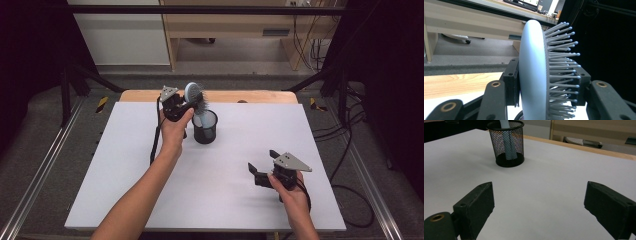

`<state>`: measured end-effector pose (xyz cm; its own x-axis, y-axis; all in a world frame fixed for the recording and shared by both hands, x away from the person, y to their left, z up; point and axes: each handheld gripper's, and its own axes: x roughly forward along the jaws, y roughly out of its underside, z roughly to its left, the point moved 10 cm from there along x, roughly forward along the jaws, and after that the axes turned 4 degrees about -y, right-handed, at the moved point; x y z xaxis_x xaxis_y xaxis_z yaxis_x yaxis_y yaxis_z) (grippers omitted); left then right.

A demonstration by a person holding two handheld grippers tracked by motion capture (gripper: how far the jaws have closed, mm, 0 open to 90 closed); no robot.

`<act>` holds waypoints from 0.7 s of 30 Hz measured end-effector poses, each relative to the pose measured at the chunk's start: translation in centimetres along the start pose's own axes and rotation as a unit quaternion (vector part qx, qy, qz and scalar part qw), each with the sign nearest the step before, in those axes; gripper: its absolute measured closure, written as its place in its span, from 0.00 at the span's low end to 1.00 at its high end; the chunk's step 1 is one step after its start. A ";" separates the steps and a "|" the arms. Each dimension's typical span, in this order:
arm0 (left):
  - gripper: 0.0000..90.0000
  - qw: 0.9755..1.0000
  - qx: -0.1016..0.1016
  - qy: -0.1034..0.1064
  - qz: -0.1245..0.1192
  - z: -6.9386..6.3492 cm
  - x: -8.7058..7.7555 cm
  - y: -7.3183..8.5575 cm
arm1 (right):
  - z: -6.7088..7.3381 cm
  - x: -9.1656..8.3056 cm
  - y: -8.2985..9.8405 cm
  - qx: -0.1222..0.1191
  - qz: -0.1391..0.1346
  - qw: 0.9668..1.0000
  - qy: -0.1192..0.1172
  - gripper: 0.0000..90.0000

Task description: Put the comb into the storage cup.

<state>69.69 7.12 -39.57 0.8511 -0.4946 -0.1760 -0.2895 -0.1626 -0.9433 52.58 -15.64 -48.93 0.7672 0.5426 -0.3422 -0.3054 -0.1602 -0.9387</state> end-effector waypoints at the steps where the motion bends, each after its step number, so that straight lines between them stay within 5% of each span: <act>1: 0.58 1.000 -0.001 0.000 0.000 0.0 0.0 0.0 | 0.0 0.0 0.0 0.000 0.000 1.000 0.000 0.11; 21: 0.58 1.000 -0.007 0.003 -0.002 0.0 0.0 0.2 | 0.1 0.0 0.1 -0.003 0.002 1.000 0.000 0.11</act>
<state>69.61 7.06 -39.77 0.8496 -0.4994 -0.1695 -0.2919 -0.1777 -0.9398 52.53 -15.57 -49.03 0.7654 0.5421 -0.3468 -0.3063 -0.1670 -0.9372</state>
